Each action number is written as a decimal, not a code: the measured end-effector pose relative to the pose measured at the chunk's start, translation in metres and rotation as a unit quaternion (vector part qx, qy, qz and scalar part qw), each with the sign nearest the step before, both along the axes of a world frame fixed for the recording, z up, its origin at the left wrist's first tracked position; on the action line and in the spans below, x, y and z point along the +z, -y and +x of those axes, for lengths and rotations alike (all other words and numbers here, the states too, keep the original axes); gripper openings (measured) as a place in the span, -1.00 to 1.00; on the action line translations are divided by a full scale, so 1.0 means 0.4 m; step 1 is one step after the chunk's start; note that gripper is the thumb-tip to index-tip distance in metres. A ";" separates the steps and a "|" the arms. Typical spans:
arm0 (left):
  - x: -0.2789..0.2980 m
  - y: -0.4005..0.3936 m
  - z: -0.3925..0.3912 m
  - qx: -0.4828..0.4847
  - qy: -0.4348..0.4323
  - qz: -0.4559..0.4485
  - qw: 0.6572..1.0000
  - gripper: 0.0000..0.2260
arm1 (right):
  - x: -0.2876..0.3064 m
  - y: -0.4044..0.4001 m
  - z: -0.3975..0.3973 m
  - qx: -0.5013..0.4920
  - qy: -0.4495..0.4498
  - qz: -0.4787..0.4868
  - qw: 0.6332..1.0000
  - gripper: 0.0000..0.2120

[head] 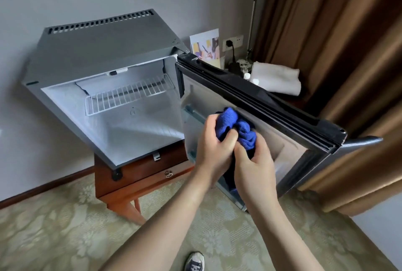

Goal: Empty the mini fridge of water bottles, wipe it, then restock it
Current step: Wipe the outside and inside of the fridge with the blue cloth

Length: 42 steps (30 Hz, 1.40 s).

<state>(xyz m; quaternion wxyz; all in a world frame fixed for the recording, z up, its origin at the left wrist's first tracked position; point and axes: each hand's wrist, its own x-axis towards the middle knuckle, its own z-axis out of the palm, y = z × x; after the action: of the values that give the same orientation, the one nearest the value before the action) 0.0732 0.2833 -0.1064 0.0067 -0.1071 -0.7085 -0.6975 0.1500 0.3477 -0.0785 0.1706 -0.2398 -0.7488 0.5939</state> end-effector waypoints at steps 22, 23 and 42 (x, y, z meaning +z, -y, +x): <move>-0.013 0.079 -0.087 0.082 0.076 0.052 0.992 -0.70 | -0.075 0.002 -0.043 -0.010 0.077 0.437 0.896 -0.89; -0.015 0.065 -0.057 0.067 0.055 0.019 0.996 -0.61 | -0.079 0.001 -0.039 0.005 0.089 0.457 0.885 -0.93; 0.022 0.238 0.038 0.292 0.207 0.316 0.878 -0.85 | -0.096 -0.046 -0.042 0.170 0.147 0.535 0.814 -0.44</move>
<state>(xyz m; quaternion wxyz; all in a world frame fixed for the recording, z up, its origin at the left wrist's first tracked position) 0.0885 0.1879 -0.0975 0.0968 0.2599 -0.4346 -0.8569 0.1333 0.3661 -0.1169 0.0561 -0.0634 -0.9934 0.0769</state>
